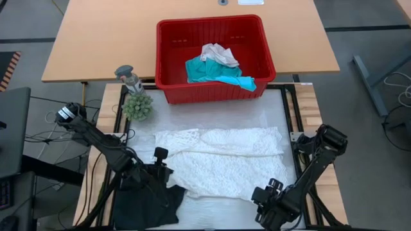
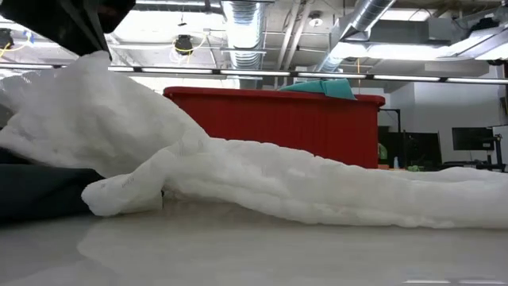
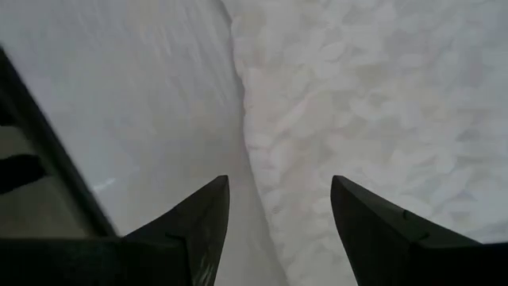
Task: Fold Laundry from Bin
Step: Fold the white dress
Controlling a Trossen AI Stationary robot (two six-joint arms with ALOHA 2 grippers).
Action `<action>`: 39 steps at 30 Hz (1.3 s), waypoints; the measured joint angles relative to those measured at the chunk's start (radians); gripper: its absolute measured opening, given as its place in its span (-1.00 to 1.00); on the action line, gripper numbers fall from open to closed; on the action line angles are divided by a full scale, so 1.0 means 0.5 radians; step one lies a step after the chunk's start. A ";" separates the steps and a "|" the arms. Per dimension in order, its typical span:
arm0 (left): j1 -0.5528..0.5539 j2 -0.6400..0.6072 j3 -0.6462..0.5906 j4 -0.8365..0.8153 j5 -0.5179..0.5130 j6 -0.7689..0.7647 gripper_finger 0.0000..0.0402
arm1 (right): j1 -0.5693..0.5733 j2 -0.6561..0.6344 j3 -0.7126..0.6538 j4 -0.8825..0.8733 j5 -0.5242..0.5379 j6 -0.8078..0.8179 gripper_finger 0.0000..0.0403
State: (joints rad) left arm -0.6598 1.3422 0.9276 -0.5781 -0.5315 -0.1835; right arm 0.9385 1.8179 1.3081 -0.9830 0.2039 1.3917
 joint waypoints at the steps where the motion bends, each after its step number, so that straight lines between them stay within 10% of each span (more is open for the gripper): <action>1: 0.002 0.000 -0.004 0.000 0.002 -0.009 -1.00 | 0.006 0.028 -0.007 0.032 -0.015 -0.020 0.22; 16: 0.001 0.001 -0.021 -0.041 0.043 -0.040 -1.00 | 0.038 0.239 -0.008 -0.102 -0.209 -0.046 0.17; 25: 0.001 0.001 -0.021 -0.029 0.068 -0.101 -1.00 | -0.007 0.239 -0.008 -0.120 -0.358 0.114 -0.86; 39: 0.000 -0.264 -0.021 -0.173 0.044 -0.358 -1.00 | -0.098 0.237 0.360 -0.779 -0.359 -0.059 -0.91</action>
State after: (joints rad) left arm -0.6598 1.2100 0.9173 -0.6645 -0.5097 -0.3625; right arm 0.8893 1.9362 1.4881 -1.3725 0.0246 1.3623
